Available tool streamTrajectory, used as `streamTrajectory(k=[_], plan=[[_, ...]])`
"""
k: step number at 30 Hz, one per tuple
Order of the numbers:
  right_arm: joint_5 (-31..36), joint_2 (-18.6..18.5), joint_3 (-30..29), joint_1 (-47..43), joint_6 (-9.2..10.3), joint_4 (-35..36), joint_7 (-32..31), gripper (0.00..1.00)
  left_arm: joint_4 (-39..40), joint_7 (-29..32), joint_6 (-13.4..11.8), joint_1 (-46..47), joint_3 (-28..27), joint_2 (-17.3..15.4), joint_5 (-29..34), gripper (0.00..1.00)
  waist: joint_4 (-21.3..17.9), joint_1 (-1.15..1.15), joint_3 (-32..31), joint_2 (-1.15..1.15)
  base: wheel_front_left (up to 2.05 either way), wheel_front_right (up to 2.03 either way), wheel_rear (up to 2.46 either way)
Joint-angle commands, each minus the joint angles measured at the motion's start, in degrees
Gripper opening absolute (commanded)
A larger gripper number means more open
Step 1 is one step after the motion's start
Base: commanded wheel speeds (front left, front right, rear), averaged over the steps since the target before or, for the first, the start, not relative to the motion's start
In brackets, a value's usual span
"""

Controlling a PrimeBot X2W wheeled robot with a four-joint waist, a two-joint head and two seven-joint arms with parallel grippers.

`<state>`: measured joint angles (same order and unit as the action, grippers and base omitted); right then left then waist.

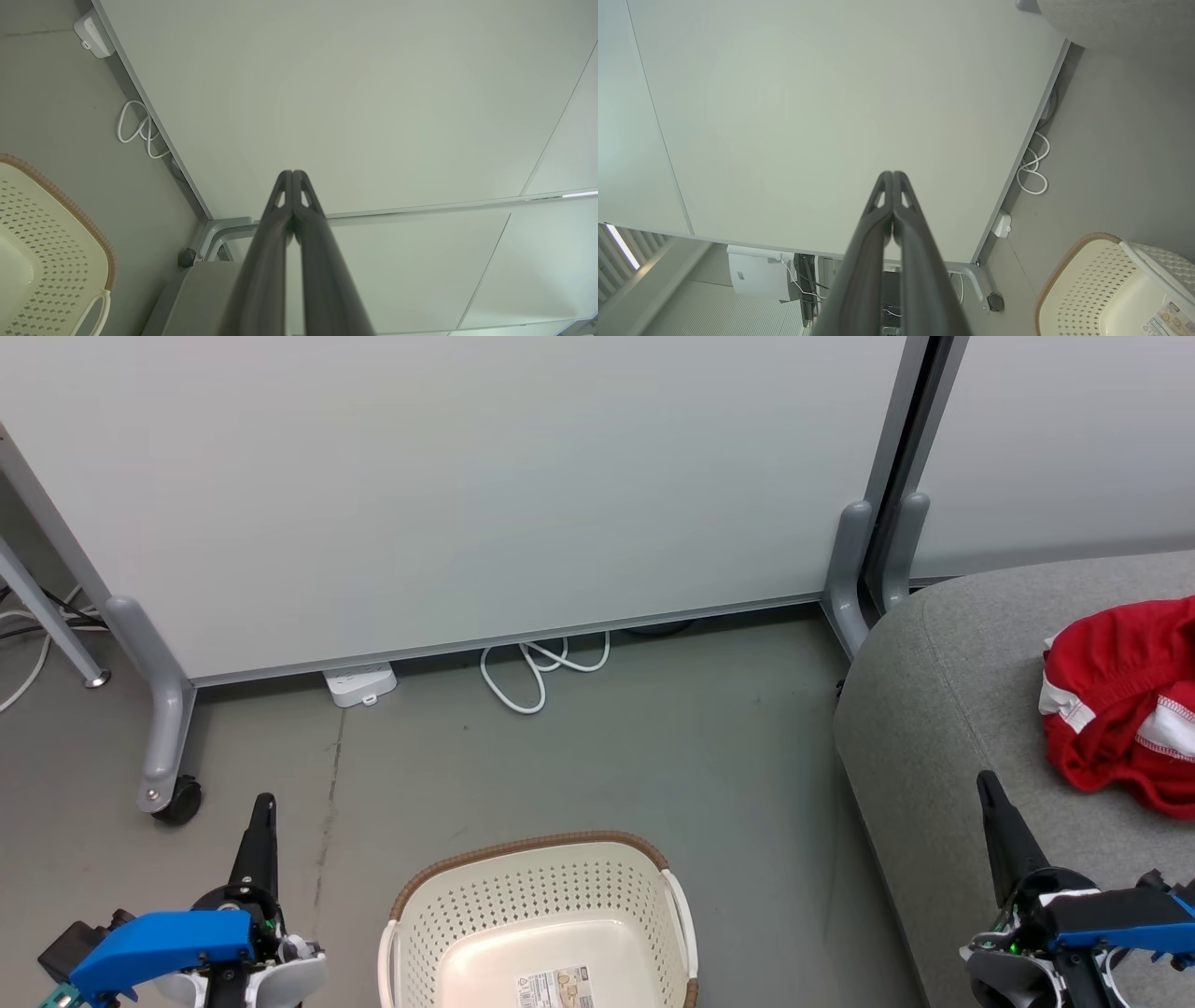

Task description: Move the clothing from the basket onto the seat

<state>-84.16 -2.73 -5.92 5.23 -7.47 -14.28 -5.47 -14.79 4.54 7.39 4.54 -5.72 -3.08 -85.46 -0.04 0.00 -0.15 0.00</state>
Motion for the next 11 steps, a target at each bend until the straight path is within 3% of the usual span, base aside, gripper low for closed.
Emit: streamTrajectory(k=[1,11], plan=[[-1.15,-0.24,-0.16,0.83,-0.04,0.31,-0.23,0.00,0.37,0.42,0.15,0.96,-0.40,0.03,-0.91,0.00,0.00,0.00,0.02,0.00,0.00,0.00,0.00],[-5.43,-0.26,-0.51,1.08,-0.04,0.31,-0.80,0.00,0.68,1.43,0.17,1.71,-0.67,0.16,-4.49,0.00,0.02,0.00,0.19,0.00,0.00,0.00,0.00]])
